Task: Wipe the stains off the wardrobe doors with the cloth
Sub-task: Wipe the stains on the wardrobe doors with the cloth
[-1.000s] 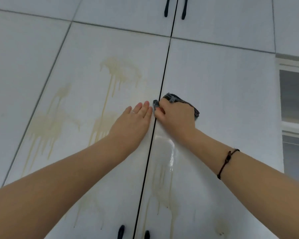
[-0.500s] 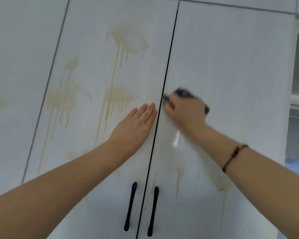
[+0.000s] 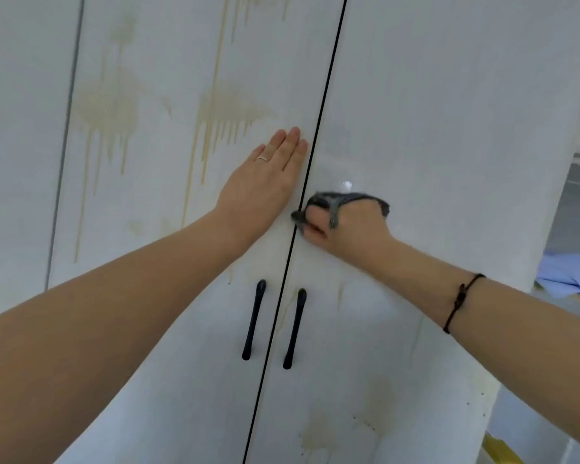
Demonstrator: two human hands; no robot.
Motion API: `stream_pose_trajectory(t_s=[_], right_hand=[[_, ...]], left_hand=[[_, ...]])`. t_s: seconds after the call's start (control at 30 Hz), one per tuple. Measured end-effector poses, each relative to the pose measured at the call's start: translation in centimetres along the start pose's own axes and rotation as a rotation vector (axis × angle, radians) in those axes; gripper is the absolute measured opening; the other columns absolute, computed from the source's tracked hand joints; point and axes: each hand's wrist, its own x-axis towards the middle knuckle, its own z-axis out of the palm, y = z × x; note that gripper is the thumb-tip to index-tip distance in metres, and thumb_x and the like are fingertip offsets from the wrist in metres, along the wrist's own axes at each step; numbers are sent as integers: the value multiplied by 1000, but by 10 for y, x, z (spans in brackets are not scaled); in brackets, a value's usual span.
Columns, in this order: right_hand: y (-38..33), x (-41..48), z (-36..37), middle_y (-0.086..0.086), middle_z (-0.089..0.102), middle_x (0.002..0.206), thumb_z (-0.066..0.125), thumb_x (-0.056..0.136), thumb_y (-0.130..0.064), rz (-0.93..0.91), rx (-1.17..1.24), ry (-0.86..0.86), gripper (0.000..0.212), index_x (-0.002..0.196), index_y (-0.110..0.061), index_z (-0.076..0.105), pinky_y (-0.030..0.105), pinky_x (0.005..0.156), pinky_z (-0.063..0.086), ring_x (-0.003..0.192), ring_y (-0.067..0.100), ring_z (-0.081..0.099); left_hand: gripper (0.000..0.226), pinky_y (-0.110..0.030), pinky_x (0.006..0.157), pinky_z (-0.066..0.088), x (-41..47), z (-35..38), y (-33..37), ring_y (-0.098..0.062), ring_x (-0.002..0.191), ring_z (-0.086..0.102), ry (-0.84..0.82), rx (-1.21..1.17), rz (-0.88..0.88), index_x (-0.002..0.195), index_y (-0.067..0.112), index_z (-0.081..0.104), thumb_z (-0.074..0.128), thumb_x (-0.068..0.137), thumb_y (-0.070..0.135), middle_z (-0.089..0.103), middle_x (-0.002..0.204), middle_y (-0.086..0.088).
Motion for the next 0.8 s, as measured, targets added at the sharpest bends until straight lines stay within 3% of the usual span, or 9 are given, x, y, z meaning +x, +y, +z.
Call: stream_pose_trajectory(t_s=[0.07,0.17,0.23,0.37,0.43,0.57,0.6,0.73,0.8], right_hand=[[32,42,-7,3,50,58,52,99,-45,286,45,-14,36,73,-21,47,31,43,37,47,27,49],[32,53,-12,-2,57,63,53,97,-50,560,252,-67,31,87,-20,52,37,54,41,57,24,54],[5,23,-10,-1,56,61,60,92,-47,417,325,-68,29,86,-18,58,32,46,38,51,23,52],[-31,-37,-13,1,52,60,71,83,-46,-132,303,-255,30,73,-18,62,23,39,32,42,24,50],[-15,-15,-15,4,55,63,63,86,-54,-98,271,-283,39,78,-16,61,23,44,27,46,26,54],[6,35,-24,2,64,76,68,87,-52,344,283,-350,34,86,-20,58,34,57,36,70,26,59],[-4,29,-24,5,65,76,70,86,-50,330,287,-389,33,89,-19,59,34,57,38,71,28,62],[-58,-21,-23,2,54,61,81,78,-46,-109,283,-501,37,82,-16,60,27,48,27,52,26,59],[-43,-1,-30,0,60,79,68,87,-56,-70,287,-607,36,90,-21,60,30,56,29,75,25,64]], left_hand=[[69,-45,122,23,-1,4,-1,-35,152,14,2,48,14,157,-1,9,1,89,3,6,165,-21],[70,-45,122,25,-1,8,-1,-35,152,15,17,78,18,157,-1,9,-4,89,6,8,164,-21],[70,-45,121,25,-1,12,1,-36,151,18,38,61,0,156,-2,14,-4,90,9,12,164,-22],[67,-49,119,29,-1,15,2,-39,148,24,82,-1,-21,155,-3,21,1,91,3,20,161,-24],[67,-49,120,28,-2,16,2,-39,149,24,90,-10,-26,155,-3,22,1,91,4,20,161,-24],[63,-46,121,25,-2,18,1,-37,150,19,75,7,-22,156,-1,17,8,95,10,15,163,-22],[62,-46,121,25,-2,18,2,-37,150,19,76,11,-21,156,-1,17,9,95,10,14,163,-22],[70,-46,122,23,-3,13,0,-36,151,16,63,17,-4,157,-1,14,-1,88,2,12,164,-21],[70,-46,122,23,-4,14,-1,-36,151,17,73,18,1,157,-1,15,-1,89,3,13,164,-21]])
